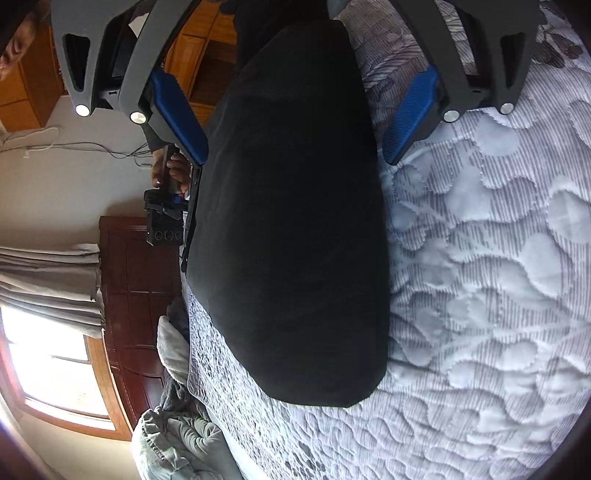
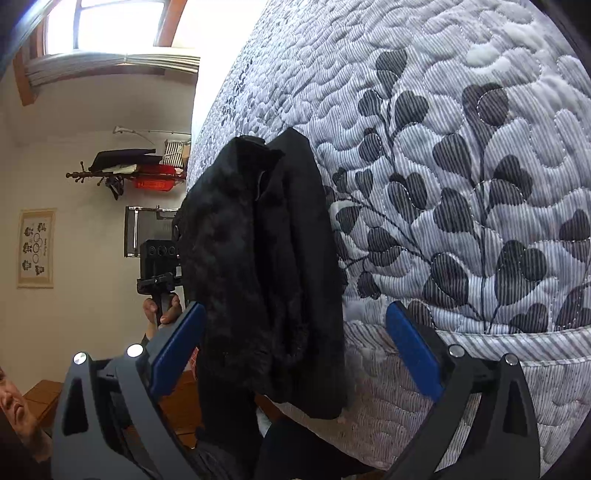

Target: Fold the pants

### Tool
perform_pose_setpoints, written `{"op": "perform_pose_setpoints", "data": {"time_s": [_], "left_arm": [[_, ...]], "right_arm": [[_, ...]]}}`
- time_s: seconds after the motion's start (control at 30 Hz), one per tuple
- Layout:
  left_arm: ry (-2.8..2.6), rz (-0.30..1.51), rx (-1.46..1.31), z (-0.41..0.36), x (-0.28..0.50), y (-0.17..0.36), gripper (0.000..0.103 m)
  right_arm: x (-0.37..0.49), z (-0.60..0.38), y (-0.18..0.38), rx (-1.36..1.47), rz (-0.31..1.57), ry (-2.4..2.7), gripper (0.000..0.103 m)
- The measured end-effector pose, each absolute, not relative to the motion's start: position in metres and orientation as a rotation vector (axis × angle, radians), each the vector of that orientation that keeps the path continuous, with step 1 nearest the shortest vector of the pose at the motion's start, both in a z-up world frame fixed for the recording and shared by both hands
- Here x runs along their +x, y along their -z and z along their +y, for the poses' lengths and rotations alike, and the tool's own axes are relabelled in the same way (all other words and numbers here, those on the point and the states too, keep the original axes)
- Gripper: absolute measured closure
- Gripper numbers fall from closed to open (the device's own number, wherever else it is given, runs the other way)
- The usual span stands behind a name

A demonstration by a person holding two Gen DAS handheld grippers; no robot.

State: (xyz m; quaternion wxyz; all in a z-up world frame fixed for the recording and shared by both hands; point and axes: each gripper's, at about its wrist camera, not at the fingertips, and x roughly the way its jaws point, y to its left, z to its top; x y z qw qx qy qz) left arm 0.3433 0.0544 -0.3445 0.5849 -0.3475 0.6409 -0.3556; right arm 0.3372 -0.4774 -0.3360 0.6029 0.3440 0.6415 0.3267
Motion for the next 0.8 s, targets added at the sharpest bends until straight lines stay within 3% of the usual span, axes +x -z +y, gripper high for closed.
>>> {"op": "perform_pose_setpoints", "data": {"time_s": [0.8], "left_arm": [[0.785,1.554,-0.858,0.023,0.349,0.349,0.004]], "right_arm": [[0.349,-0.402,0.345,0.828,1.531,-0.884,0.002]]}}
